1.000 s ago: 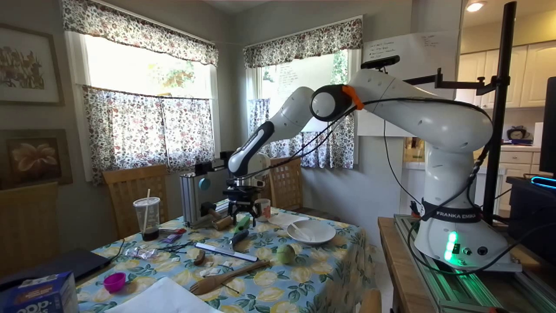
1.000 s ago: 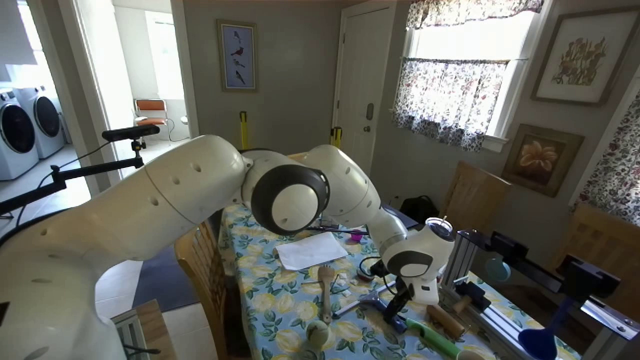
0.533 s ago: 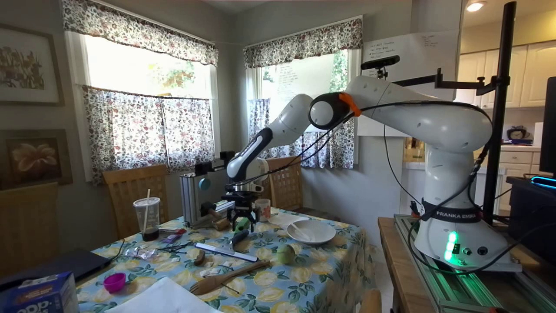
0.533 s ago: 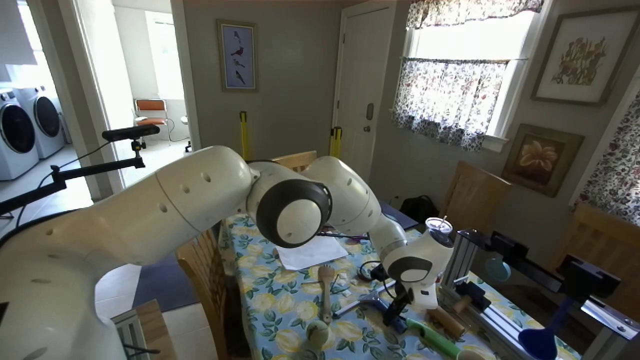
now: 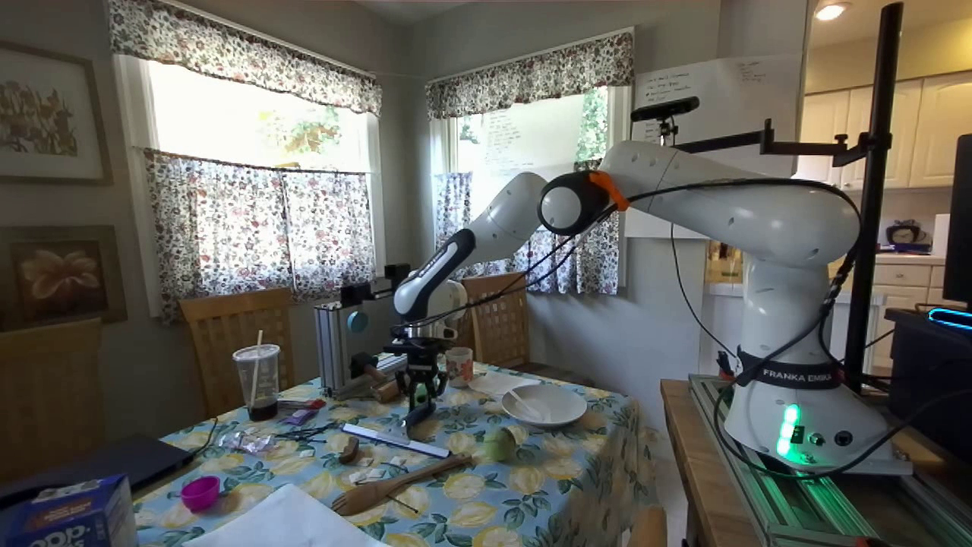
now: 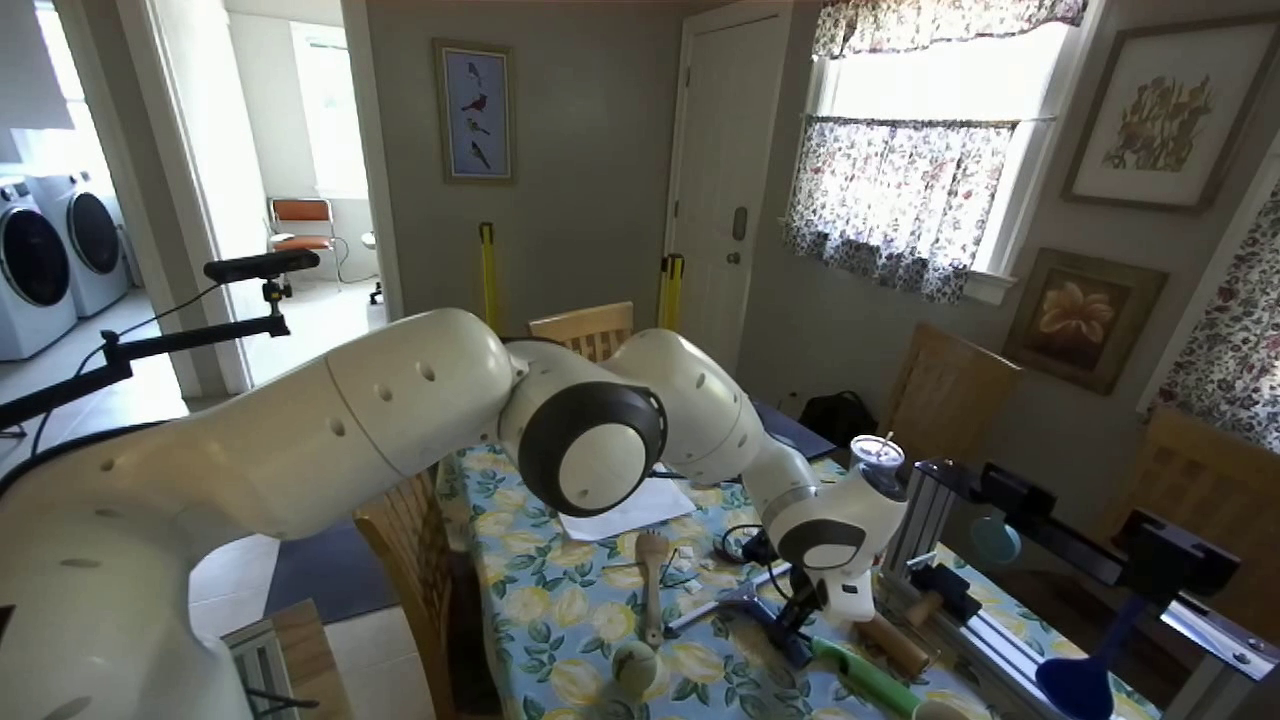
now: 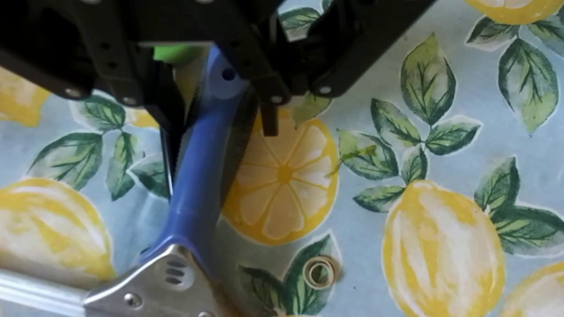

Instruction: Move the window wiper to the left

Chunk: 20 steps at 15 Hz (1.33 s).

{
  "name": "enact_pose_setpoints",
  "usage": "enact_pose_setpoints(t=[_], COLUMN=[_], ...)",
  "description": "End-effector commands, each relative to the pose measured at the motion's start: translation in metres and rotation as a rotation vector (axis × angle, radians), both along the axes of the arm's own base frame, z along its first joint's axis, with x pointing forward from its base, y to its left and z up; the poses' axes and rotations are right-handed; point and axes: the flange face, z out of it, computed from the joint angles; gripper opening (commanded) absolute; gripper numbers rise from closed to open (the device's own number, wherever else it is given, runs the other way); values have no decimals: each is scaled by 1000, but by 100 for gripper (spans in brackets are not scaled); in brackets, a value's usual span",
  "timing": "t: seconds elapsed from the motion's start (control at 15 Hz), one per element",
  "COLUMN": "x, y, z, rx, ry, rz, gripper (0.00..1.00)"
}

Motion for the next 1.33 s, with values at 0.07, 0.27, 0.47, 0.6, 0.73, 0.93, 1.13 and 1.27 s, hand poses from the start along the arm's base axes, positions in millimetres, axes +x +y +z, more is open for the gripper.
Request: enact_pose_setpoints(t=[0.07,0.27,0.47,0.6,0.73,0.93,1.13,1.27], x=[11,11,12,14,18,23,26,28], y=[2,4,5,3,1,3,10,15], z=[0,2,12,22,30,38,38,38], rx=[25,22,11,-10,-26,-35,-47,-51], ry=[0,19,36,44,39,33,41,50], rz=[-22,-38,-77,-97,-116,-129,-130,-129], gripper=[15,14,14,14,14,14,14,14])
